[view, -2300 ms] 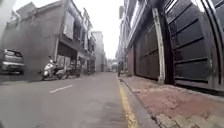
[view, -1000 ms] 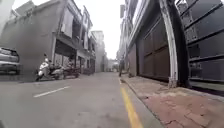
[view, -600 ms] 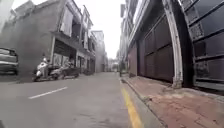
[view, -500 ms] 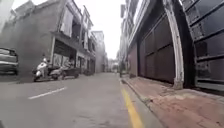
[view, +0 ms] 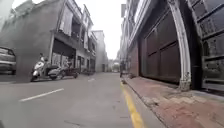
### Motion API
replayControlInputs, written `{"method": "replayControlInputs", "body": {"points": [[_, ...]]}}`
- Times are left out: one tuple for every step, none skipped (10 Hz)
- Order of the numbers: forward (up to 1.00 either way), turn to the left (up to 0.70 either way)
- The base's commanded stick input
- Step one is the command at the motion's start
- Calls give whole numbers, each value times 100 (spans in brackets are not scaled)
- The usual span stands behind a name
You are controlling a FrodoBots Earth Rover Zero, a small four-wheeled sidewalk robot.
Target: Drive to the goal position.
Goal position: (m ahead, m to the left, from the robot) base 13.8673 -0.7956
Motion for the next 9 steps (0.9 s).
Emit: {"method": "replayControlInputs", "body": {"points": [[50, 0], [50, 0], [50, 0], [50, 0], [50, 0], [50, 0], [50, 0], [50, 0], [50, 0]]}}
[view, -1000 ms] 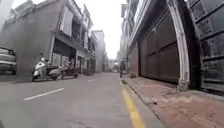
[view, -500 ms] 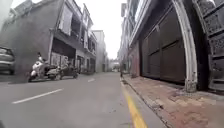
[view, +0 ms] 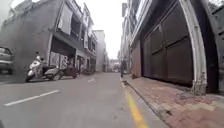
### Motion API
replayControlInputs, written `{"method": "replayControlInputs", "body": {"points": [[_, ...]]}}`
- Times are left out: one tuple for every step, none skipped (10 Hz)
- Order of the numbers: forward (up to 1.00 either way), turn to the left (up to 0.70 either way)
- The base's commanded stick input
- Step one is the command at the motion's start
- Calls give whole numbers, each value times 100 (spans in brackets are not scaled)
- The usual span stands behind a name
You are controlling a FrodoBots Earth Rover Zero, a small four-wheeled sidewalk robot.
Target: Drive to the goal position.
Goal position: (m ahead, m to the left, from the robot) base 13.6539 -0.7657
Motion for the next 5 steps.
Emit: {"method": "replayControlInputs", "body": {"points": [[50, 0], [50, 0], [50, 0], [50, 0], [50, 0]]}}
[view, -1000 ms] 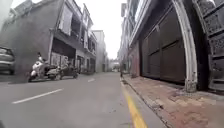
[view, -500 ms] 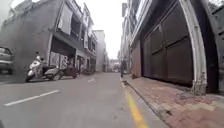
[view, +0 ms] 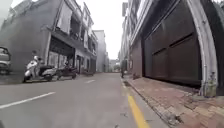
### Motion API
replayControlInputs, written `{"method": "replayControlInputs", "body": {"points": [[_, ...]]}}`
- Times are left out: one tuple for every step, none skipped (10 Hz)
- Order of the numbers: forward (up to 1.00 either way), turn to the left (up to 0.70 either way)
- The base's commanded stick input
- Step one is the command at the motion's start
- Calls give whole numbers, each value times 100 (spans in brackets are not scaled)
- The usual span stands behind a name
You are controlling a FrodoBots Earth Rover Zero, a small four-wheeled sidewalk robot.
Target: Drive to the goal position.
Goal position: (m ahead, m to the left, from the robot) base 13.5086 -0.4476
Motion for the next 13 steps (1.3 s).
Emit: {"method": "replayControlInputs", "body": {"points": [[50, 0], [50, 0], [50, 0], [50, 0], [50, 0], [50, 0], [50, 0], [50, 0], [50, 0], [50, 0], [50, 0], [50, 0], [50, 0]]}}
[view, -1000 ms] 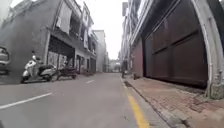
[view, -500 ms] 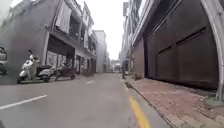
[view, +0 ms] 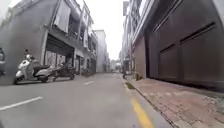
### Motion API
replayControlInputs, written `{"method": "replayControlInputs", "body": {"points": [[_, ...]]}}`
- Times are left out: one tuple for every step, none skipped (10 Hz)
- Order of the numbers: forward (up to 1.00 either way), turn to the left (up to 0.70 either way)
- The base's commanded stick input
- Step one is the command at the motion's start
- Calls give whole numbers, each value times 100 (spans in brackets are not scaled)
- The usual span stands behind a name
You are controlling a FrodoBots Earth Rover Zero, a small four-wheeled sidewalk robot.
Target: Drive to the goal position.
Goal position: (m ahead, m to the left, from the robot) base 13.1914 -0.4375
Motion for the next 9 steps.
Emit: {"method": "replayControlInputs", "body": {"points": [[50, 0], [50, 0], [50, -47], [50, -50], [50, -2], [50, 0], [50, 0], [50, 0], [50, 0]]}}
